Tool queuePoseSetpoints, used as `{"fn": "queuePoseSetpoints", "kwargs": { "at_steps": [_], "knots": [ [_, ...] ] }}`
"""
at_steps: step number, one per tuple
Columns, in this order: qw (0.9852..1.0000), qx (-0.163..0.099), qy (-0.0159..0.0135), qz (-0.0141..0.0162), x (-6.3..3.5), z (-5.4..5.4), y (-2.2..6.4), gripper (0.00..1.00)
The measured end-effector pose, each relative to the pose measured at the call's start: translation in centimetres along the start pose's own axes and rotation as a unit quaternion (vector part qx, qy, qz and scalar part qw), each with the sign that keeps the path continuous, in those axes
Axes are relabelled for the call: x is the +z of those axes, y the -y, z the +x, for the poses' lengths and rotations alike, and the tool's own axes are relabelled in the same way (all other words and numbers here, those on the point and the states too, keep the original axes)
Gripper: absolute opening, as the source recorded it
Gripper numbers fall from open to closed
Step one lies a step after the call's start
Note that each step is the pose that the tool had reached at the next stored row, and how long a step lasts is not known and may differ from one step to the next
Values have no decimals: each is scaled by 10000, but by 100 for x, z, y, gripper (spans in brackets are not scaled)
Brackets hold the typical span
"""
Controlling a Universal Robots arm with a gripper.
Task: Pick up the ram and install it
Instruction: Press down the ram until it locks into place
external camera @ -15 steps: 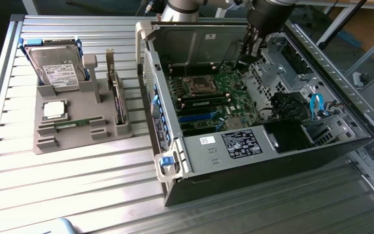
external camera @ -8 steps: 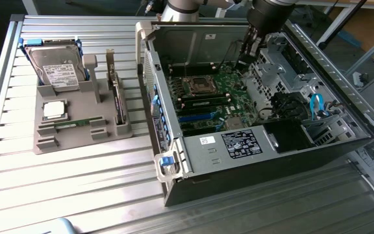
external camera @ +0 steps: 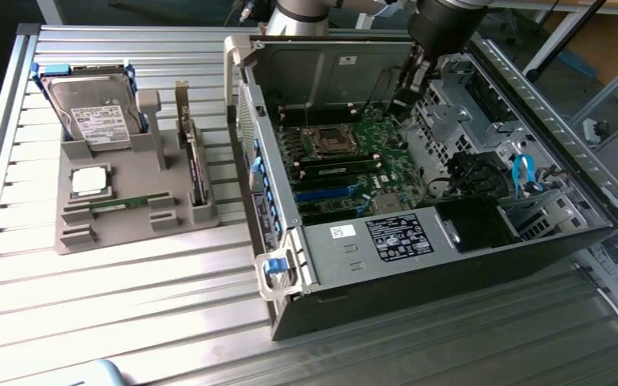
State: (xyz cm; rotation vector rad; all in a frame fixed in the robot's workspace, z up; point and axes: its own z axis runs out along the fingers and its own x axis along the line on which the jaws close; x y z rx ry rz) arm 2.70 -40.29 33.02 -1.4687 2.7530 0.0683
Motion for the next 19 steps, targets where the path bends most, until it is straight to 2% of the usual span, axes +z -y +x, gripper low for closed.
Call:
{"fn": "queuePoseSetpoints", "kwargs": {
  "at_steps": [10,19],
  "knots": [
    [9995,323,10,12,1,-3,-2,11],
    [9978,665,20,26,2,-7,-5,11]
  ]
}}
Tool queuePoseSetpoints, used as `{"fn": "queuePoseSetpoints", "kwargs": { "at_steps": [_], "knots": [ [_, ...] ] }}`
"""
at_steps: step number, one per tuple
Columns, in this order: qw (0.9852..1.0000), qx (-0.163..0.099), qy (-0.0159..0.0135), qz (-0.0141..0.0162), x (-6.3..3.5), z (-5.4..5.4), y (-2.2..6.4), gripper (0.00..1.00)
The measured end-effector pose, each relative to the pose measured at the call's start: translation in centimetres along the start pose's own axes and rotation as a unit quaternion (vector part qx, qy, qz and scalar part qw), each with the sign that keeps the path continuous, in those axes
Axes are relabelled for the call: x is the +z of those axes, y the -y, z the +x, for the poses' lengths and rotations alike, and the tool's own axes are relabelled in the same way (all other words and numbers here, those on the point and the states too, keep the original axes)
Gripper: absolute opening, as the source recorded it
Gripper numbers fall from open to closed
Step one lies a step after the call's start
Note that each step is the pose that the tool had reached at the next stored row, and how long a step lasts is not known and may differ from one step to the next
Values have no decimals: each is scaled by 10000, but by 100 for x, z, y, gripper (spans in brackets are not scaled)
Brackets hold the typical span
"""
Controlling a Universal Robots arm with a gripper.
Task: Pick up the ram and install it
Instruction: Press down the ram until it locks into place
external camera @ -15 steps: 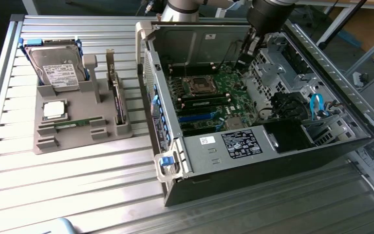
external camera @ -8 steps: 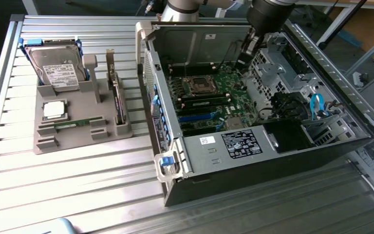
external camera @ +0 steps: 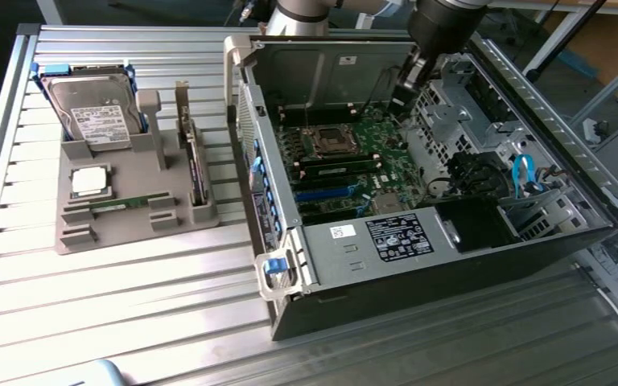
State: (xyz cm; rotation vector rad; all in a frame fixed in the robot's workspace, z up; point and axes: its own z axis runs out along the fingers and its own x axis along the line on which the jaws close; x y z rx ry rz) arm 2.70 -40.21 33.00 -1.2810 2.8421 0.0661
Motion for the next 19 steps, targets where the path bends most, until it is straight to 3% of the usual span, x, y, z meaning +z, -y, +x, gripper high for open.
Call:
{"fn": "queuePoseSetpoints", "kwargs": {
  "at_steps": [11,19],
  "knots": [
    [9995,323,9,13,1,-11,-10,11],
    [9978,666,18,27,2,-11,-12,11]
  ]
}}
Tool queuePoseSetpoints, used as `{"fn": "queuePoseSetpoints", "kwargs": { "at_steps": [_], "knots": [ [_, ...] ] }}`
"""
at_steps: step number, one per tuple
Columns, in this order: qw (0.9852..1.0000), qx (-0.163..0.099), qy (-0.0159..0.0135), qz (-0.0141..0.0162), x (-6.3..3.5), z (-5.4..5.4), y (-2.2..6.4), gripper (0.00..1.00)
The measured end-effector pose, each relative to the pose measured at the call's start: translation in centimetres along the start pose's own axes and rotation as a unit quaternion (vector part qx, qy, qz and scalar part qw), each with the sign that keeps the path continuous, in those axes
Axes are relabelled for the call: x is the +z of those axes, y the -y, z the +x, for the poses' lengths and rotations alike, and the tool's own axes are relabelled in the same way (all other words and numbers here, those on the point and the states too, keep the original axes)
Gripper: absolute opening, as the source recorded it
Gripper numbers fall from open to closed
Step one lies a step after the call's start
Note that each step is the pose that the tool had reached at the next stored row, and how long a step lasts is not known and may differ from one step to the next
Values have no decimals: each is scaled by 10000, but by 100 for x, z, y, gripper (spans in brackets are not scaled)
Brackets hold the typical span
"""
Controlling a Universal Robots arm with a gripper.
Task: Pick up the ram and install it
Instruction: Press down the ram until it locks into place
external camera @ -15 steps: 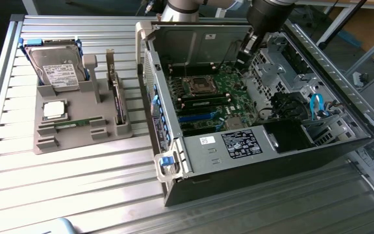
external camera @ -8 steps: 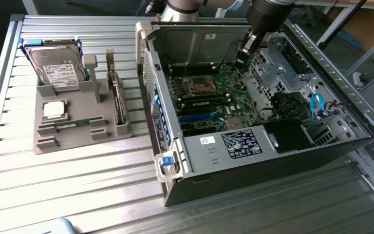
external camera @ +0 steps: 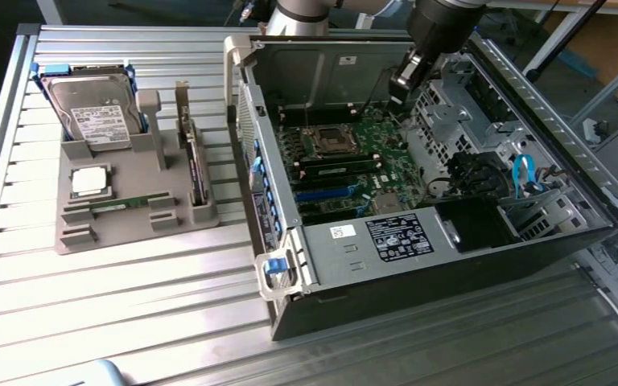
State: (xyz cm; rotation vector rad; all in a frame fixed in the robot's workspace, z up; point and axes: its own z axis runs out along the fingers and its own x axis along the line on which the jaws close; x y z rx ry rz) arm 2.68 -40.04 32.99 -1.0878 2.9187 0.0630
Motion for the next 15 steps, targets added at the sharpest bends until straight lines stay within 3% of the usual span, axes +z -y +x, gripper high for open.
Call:
{"fn": "queuePoseSetpoints", "kwargs": {
  "at_steps": [7,15],
  "knots": [
    [9991,429,12,16,2,3,-3,11],
    [9973,728,21,28,4,6,-5,11]
  ]
}}
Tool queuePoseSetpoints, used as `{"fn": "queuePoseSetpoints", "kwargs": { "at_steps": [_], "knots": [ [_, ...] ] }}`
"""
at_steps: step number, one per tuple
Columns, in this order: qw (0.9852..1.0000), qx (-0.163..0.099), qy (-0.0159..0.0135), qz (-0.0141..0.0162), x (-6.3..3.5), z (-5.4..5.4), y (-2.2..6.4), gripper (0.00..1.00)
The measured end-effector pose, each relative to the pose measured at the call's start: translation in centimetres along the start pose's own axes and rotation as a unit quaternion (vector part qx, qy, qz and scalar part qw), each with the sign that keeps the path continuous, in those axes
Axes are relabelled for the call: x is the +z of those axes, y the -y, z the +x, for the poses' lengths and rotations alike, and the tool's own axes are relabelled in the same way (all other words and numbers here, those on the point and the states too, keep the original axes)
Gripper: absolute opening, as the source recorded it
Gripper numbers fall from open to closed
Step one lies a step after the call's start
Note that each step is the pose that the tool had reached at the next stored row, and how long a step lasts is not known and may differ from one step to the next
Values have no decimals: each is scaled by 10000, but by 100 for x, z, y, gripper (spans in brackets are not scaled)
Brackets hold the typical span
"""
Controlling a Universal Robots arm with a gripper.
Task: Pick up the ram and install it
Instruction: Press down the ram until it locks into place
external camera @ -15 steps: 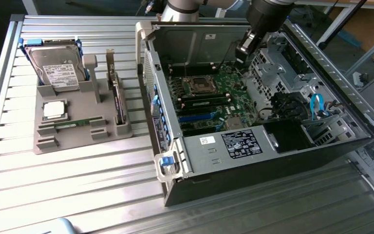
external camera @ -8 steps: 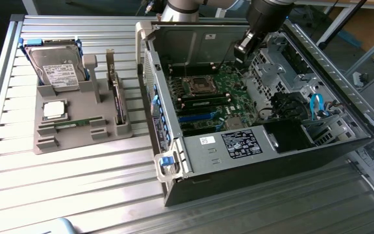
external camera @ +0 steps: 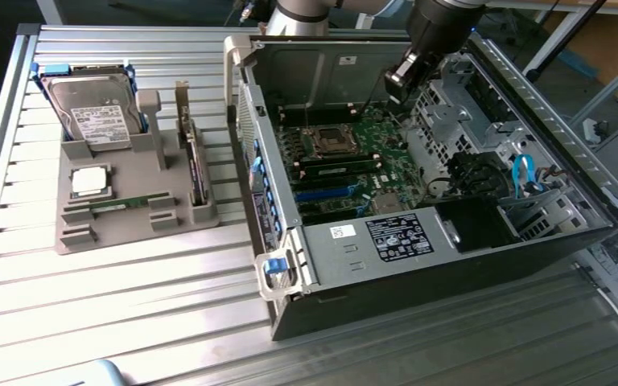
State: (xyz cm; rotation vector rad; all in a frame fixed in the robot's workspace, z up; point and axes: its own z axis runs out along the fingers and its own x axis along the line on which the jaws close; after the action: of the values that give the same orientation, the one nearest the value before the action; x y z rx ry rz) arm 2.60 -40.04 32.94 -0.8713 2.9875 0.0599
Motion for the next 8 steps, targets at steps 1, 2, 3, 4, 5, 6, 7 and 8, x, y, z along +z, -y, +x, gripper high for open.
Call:
{"fn": "queuePoseSetpoints", "kwargs": {
  "at_steps": [1,2,3,4,5,6,7,8],
  "knots": [
    [10000,34,1,1,0,0,0,11],
    [10000,68,2,3,0,0,0,11],
    [9999,108,3,4,0,1,0,11],
    [9999,137,4,5,1,1,0,11],
    [9998,180,5,7,1,1,0,11],
    [9998,213,6,8,1,1,0,11],
    [9997,252,7,10,1,1,-1,11],
    [9996,286,8,11,1,1,0,11]
  ]
}}
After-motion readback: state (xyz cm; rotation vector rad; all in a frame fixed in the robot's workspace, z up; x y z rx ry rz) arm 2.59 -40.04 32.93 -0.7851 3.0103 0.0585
